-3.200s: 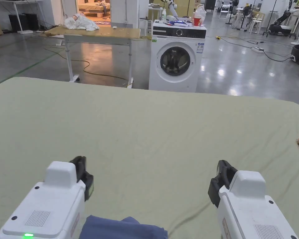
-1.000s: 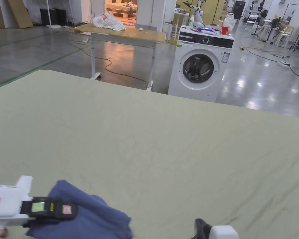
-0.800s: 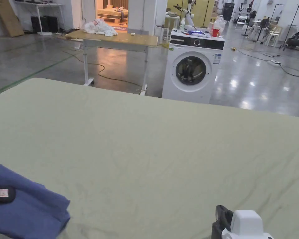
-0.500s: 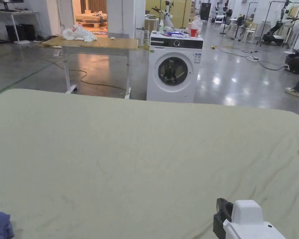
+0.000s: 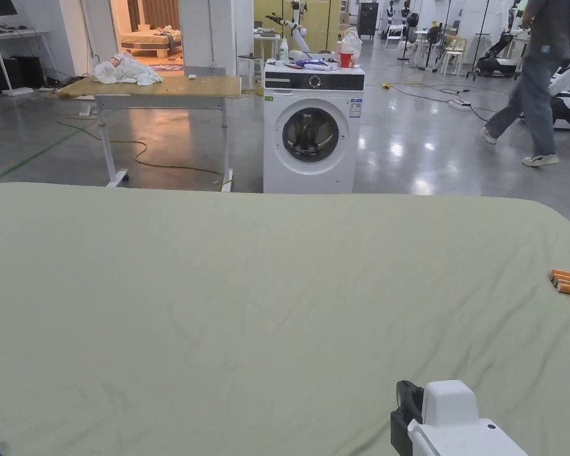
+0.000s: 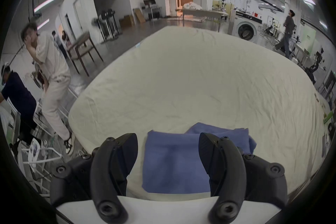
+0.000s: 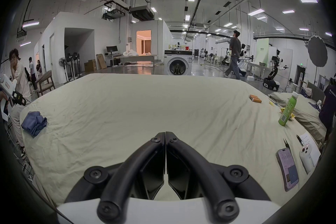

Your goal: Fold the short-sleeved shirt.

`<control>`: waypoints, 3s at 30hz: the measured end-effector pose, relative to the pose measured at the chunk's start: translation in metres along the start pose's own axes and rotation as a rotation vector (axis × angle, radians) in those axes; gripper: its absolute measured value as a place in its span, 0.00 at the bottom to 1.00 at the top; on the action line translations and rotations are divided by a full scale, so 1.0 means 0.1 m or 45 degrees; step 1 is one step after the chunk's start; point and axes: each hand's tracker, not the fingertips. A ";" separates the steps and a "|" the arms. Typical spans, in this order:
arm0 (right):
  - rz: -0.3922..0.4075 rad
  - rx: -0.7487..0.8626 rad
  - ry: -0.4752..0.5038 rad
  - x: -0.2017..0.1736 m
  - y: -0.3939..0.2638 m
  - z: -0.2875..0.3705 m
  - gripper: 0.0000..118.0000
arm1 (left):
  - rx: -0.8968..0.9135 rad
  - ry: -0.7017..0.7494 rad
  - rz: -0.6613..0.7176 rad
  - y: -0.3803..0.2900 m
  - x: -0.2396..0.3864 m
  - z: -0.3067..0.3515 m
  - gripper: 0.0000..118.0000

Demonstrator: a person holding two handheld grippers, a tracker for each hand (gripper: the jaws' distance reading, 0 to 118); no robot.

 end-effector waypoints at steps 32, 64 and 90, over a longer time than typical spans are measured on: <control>-0.053 0.264 -0.071 -0.20 0.34 -0.04 0.00 | 0.839 -0.398 -0.188 -0.71 3.45 0.71 0.00; -0.029 0.286 -0.184 -0.20 0.33 -0.02 0.72 | 0.932 -0.266 -0.120 -0.73 3.19 0.74 0.76; -0.138 0.256 -0.198 -0.21 0.58 -0.09 0.81 | 0.870 -0.376 0.024 -0.61 3.03 0.67 0.93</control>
